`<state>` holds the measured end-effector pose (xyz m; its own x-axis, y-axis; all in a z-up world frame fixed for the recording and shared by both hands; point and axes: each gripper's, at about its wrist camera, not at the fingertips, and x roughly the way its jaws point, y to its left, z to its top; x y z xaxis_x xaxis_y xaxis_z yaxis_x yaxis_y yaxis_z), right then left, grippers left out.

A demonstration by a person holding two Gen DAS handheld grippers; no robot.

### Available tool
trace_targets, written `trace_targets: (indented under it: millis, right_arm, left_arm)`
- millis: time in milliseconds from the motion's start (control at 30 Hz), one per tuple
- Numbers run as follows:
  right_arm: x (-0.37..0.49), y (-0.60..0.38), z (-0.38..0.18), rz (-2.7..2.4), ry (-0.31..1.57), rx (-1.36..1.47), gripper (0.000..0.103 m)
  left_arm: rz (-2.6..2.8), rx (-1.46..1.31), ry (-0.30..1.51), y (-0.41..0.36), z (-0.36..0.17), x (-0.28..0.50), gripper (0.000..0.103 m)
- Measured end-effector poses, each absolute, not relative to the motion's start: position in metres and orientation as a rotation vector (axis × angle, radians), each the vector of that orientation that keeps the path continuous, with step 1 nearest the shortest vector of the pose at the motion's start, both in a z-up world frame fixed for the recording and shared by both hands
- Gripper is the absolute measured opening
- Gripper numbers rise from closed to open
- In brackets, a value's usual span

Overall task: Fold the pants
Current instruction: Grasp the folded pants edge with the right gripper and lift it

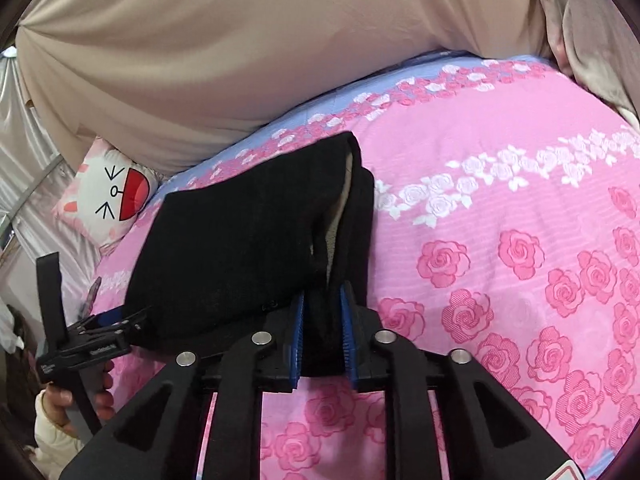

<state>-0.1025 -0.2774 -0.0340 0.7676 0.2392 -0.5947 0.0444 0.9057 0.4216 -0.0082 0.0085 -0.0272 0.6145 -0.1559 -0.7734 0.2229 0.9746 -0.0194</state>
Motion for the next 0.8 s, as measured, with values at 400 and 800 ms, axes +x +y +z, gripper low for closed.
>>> trace_targets:
  millis: [400,800]
  right_arm:
    - [-0.104,-0.279,-0.026,0.104,0.692,0.411,0.019]
    - [-0.071,-0.26,-0.004,0.212,0.698,0.344,0.021]
  left_arm:
    - [-0.244,0.124,0.83,0.001,-0.014,-0.024,0.098]
    - [-0.571,0.39,0.7,-0.114,-0.001,-0.042,0.098]
